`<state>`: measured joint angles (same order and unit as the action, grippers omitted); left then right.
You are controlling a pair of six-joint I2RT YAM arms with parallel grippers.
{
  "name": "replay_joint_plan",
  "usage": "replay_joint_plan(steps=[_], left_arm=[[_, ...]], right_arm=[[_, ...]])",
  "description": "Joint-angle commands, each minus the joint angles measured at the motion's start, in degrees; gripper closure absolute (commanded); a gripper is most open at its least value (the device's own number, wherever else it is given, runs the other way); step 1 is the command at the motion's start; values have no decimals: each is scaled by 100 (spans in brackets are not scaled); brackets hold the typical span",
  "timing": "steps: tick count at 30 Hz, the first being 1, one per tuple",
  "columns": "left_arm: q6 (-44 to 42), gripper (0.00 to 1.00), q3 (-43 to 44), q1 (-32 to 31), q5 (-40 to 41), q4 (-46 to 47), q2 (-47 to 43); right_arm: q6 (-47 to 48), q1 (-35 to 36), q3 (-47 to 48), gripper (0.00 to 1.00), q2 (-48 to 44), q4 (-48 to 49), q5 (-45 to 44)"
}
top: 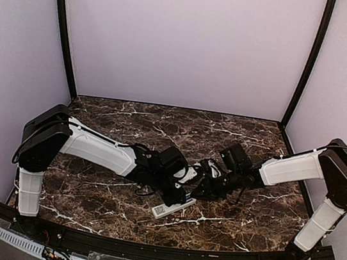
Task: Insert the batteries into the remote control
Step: Load the battery into the battery compartment.
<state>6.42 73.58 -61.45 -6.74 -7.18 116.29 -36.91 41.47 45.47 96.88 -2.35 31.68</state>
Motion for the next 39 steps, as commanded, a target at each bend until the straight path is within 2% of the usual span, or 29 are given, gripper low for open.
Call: replay_joint_plan(steps=[1, 11, 17, 28, 30, 36, 39], left_arm=[[-187, 99, -248, -44, 125, -728, 359], [-180, 98, -241, -47, 129, -758, 359], [-157, 85, -239, -47, 125, -727, 359], [-78, 77, -264, -45, 130, -668, 367], [-77, 78, -245, -46, 138, -636, 381], [-122, 98, -227, -51, 234, -660, 403], [-148, 100, -286, -46, 259, -668, 403]], right_arm=[[35, -25, -15, 92, 130, 179, 40], [19, 54, -30, 95, 314, 336, 268], [-94, 238, -20, 98, 515, 515, 318], [-197, 326, -127, 99, 625, 647, 268], [-202, 322, -107, 99, 619, 648, 279], [-217, 228, 59, 99, 347, 507, 393], [-200, 56, 90, 97, 61, 388, 413]])
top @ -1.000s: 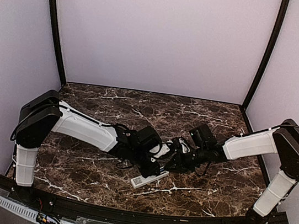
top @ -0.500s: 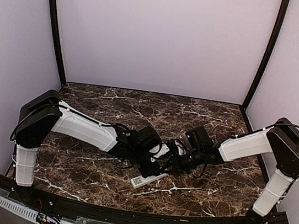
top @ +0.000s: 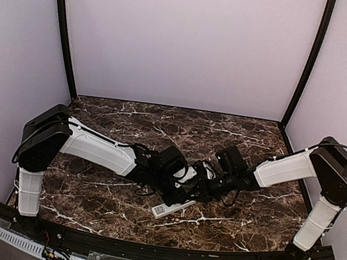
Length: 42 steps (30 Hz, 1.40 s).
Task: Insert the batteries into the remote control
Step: Load the battery into the battery compartment, then adjust the remote control without the battery cover at the center of the board.
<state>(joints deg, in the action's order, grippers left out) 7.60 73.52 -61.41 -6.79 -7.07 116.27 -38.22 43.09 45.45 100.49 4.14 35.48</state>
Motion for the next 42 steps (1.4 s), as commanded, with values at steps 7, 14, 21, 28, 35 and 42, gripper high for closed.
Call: replay_joint_plan(steps=[7, 14, 21, 28, 35, 42], left_arm=[[-287, 100, -351, -52, 243, -670, 405], [-378, 93, -313, -53, 179, -654, 375], [-481, 69, -251, -31, 314, -649, 161], [-531, 68, -153, 4, 322, -743, -42], [-599, 64, -32, 112, 372, -692, -424], [-589, 60, -156, 240, 434, -725, -835]], right_arm=[[223, -495, 205, 93, -910, -930, -66], [504, -780, 211, 88, -1149, -1333, -238], [661, -802, 311, 84, -1164, -1474, -284], [784, -825, 418, 83, -1154, -1634, -323], [1254, -917, 742, 79, -1099, -2023, -412], [2554, -1051, 1695, 55, -852, -2672, -163]])
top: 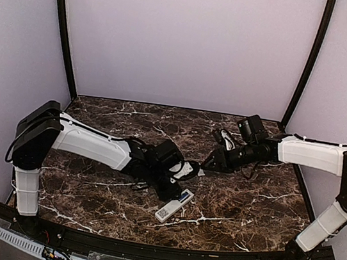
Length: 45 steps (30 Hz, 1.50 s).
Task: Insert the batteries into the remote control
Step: Adjust the remote control without the battery cover at the center of the board.
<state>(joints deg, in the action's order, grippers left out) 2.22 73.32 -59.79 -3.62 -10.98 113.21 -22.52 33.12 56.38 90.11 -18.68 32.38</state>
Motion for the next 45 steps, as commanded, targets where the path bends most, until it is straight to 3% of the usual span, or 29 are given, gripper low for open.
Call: replay_joint_plan(steps=[1, 8, 14, 20, 31, 41, 45], left_arm=[[-1, 60, -273, 92, 129, -325, -724], [40, 53, -1823, 45, -39, 410, -2192], [-556, 56, -2578, -898, -251, 852, -2624], [-563, 61, -2571, -1241, -690, 847, -2311], [-564, 64, -2692, -1254, -547, 499, -2332], [-757, 64, -3076, -1233, 43, 471, -2891], [-766, 64, -3200, -1160, 135, 587, -3020]], right_arm=[[1290, -48, 793, 53, 289, -549, 214], [2809, 54, 2249, 52, 1326, -1827, -152], [2838, 657, 3056, 62, 2335, -2394, -497], [2631, 1054, 2813, 76, 2760, -2182, -453], [2503, 1099, 2073, 87, 2717, -2251, -623], [1939, 1146, 1520, 87, 2075, -2295, -153], [1900, 1162, 1615, 75, 1935, -2395, -619]])
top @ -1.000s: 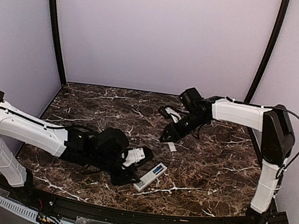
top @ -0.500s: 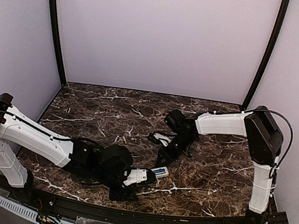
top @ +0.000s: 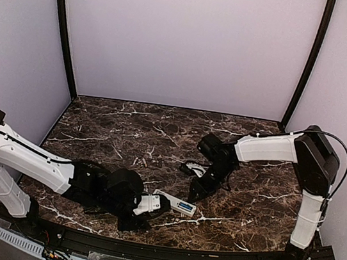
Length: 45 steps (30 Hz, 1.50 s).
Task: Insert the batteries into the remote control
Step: Adjust the remote control without the battery cover at the center of the board.
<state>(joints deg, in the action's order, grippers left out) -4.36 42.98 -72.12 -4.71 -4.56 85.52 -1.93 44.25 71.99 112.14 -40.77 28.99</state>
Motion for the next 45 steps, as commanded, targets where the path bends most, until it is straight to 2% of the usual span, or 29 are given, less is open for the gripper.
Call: replay_joint_plan(steps=[1, 5, 8, 18, 28, 45], left_arm=[[-115, 64, -163, 82, 282, -52, -257], [-126, 63, -85, 126, 336, -142, -241], [-93, 62, -103, 135, 376, -117, -253], [-152, 60, -29, 186, 405, -141, -153], [-153, 60, -99, 304, 406, -66, -298], [-180, 60, -36, 399, 405, -89, -233]], right_arm=[[-109, 49, 158, 71, -256, -265, -454], [325, 95, 524, 62, -338, -491, -884], [812, 336, 402, 58, -622, -354, -972], [1027, 745, 158, 53, -397, -289, -1340], [946, 848, 5, 58, -230, -140, -1090], [899, 1014, -155, 84, -225, 7, -1519]])
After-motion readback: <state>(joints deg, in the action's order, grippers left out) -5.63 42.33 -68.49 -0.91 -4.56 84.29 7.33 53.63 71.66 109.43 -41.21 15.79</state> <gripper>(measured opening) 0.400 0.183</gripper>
